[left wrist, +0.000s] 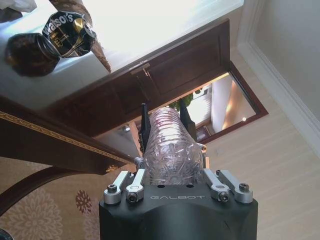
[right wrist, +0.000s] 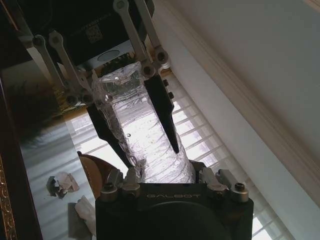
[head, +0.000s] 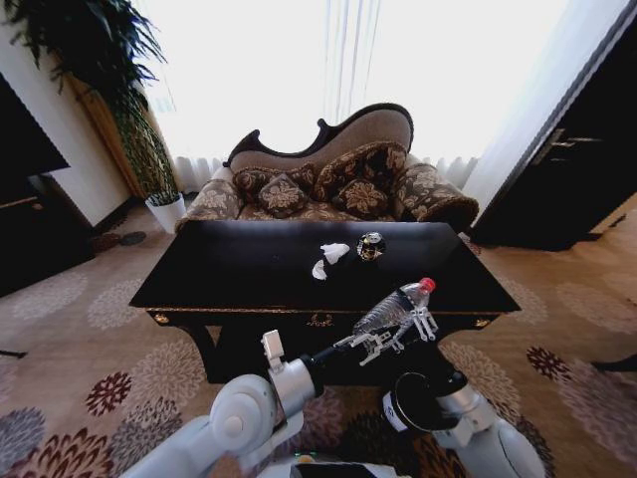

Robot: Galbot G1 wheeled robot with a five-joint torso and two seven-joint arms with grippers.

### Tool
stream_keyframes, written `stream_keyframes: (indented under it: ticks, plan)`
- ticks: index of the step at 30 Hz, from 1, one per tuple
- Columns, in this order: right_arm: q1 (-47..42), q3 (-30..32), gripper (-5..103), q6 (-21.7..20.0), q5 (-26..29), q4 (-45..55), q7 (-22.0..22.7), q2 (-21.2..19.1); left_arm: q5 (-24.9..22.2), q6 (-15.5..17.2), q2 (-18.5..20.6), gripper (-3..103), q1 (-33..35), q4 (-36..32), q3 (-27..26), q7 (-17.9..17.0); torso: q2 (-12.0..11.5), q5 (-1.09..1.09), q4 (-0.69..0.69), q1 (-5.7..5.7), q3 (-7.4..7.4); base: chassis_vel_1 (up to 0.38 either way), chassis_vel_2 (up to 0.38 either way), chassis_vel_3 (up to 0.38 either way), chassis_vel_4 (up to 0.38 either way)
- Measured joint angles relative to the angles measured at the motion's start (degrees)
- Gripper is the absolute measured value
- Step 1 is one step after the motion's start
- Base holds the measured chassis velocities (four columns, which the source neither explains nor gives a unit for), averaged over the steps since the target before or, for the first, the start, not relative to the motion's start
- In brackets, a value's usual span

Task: Move to the front of the table and place the trash on the table into the trash bin.

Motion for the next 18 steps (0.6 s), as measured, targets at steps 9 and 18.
stream_keyframes:
  ticks: [9,18]
  plan:
    - [-0.04,0.07,35,0.36,-0.02,-0.21,0.02,0.07,1.79,1.34,1.30,38,0.56,-0.96,0.20,0.57,0.00,0.00,0.00,0.00,0.00,0.000,0.000,0.000,0.000]
    - [0.11,-0.13,26,0.48,-0.23,-0.62,0.36,0.65,3.26,3.38,3.36,71,2.07,-2.79,0.24,0.91,0.00,-0.01,0.00,0.00,0.00,0.000,0.000,0.000,0.000]
